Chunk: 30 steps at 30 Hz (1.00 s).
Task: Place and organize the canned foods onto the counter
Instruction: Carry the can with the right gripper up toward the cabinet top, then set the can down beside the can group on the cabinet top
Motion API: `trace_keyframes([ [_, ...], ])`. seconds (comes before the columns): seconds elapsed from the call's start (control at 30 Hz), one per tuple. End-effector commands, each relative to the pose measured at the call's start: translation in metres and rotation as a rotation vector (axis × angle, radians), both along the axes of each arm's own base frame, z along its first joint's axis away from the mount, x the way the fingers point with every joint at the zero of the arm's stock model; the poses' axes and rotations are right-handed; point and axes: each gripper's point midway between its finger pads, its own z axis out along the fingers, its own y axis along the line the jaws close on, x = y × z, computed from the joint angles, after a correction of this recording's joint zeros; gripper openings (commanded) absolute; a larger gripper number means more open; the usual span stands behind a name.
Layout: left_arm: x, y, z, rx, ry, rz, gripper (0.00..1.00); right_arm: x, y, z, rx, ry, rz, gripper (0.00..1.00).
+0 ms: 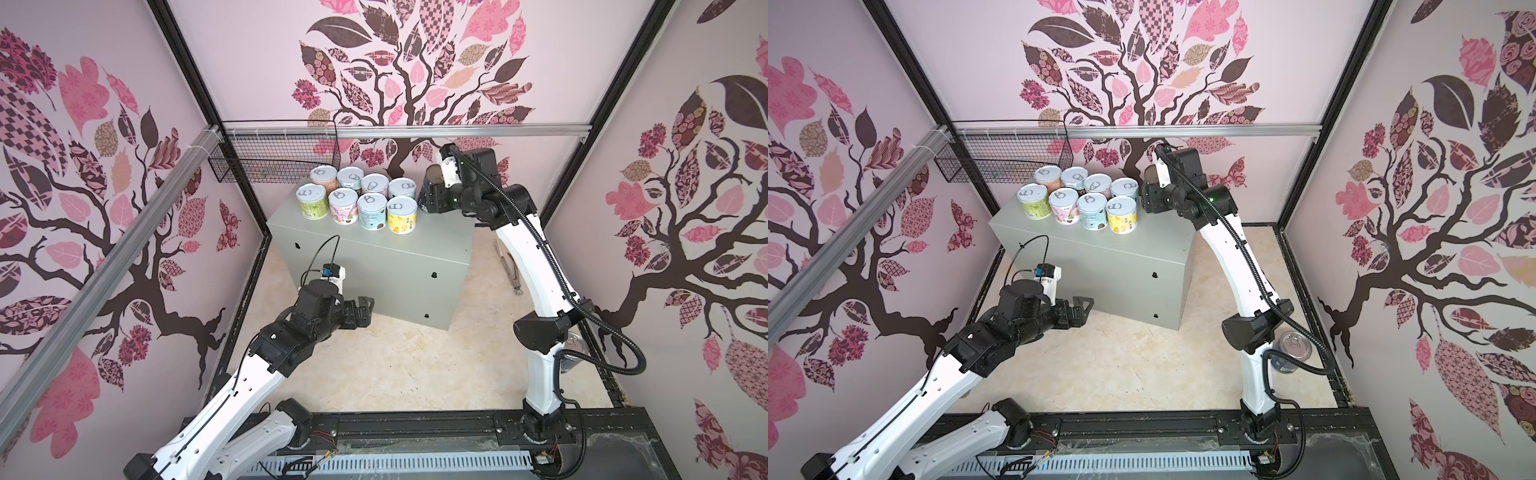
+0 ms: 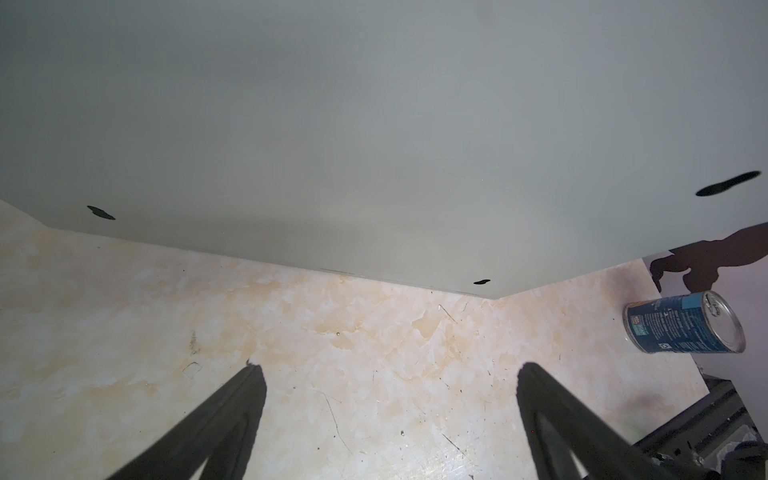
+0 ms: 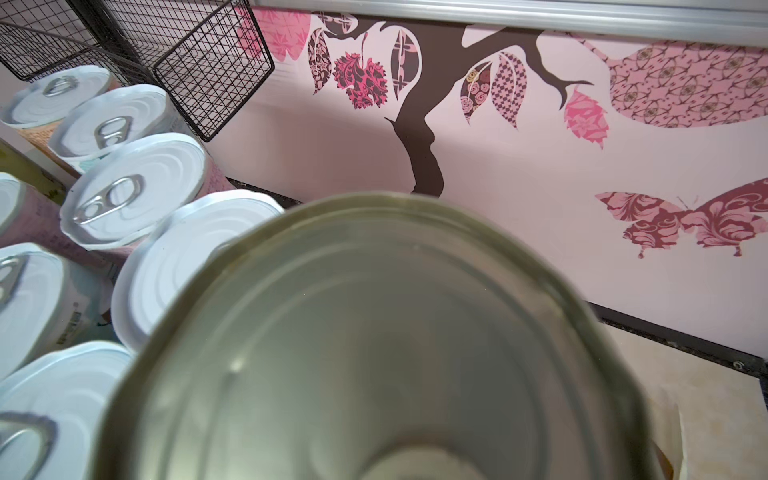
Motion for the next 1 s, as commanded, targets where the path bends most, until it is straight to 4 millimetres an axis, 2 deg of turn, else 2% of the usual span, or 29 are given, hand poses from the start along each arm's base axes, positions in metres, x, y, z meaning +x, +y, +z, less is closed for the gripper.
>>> trace_keyframes([
  [0.0, 0.0, 0.003, -0.007, 0.016, 0.0, 0.003, 0.98, 0.002, 0.01, 0.039, 0.06, -0.126, 0.016, 0.53],
  [0.17, -0.001, 0.002, -0.007, 0.009, -0.001, -0.003, 0.98, -0.001, 0.008, 0.042, 0.058, -0.13, 0.012, 0.65],
  [0.4, -0.001, 0.002, -0.007, 0.005, -0.002, -0.006, 0.98, 0.0, 0.009, 0.035, 0.049, -0.115, 0.01, 0.83],
  [0.67, -0.002, 0.001, -0.007, 0.0, -0.005, -0.013, 0.98, -0.004, 0.006, 0.045, 0.064, -0.13, 0.008, 0.9],
  [0.97, -0.001, 0.002, -0.009, 0.01, -0.005, -0.008, 0.98, -0.024, -0.003, 0.07, 0.072, -0.176, 0.024, 0.95],
])
